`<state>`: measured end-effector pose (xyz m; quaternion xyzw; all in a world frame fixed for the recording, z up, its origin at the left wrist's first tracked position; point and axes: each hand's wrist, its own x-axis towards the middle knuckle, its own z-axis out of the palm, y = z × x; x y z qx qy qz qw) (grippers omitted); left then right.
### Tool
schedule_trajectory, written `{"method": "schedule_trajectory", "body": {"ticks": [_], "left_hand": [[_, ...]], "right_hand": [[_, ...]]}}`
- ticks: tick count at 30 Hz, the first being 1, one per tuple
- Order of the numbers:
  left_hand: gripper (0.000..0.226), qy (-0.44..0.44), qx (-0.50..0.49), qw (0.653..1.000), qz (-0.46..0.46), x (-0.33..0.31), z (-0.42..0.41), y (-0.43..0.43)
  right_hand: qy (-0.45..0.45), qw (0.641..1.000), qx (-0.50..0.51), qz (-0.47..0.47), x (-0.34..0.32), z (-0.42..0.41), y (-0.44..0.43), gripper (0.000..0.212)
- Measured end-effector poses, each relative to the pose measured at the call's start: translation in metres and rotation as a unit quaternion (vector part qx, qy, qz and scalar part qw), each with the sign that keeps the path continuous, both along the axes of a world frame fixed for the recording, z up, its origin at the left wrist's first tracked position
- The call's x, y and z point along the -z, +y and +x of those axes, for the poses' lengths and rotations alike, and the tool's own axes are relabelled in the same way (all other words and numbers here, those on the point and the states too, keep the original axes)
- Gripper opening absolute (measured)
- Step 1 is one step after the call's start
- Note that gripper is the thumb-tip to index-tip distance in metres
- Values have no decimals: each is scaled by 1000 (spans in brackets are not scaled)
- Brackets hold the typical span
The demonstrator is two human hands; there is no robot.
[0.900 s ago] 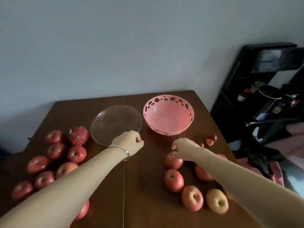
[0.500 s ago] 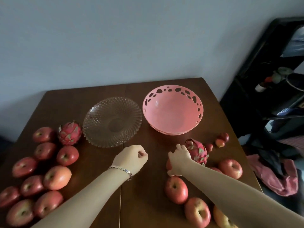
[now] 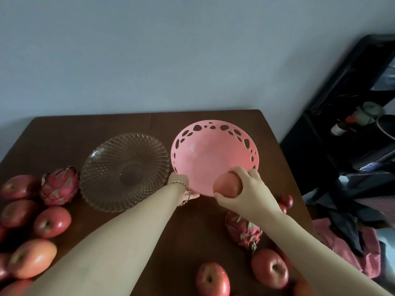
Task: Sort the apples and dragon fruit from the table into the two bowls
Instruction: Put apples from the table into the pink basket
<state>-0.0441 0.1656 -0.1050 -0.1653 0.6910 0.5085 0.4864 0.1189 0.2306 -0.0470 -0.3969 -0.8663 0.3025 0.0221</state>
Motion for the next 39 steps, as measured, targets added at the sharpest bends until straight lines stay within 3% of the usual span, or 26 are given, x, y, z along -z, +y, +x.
{"method": "schedule_trajectory", "body": {"ticks": [3, 7, 11, 13, 19, 26, 33, 39], "left_hand": [[42, 101, 69, 992, -21, -9, -1, -9], [42, 177, 82, 981, -4, -56, -12, -47], [30, 335, 147, 931, -3, -99, -19, -112], [25, 371, 160, 915, -22, -104, -18, -150], [24, 339, 170, 921, -90, -70, 2, -254], [24, 299, 179, 925, -151, -11, 32, -317], [33, 271, 191, 931, -151, 21, 39, -318], [31, 264, 206, 927, -170, 26, 39, -317]], "right_hand": [[77, 996, 35, 21, -10, 2, -2, 67], [160, 983, 66, 55, -42, 1, -12, 67], [144, 987, 23, 67, -73, -8, -45, 66], [132, 990, -2, 45, -78, -15, -70, 64], [-9, 994, -65, -83, -40, -37, -147, 64], [-139, 976, -38, -165, 55, -57, -220, 62], [-106, 970, 59, -210, 96, -60, -244, 49], [-20, 934, 115, -337, 104, -69, -247, 76]]}}
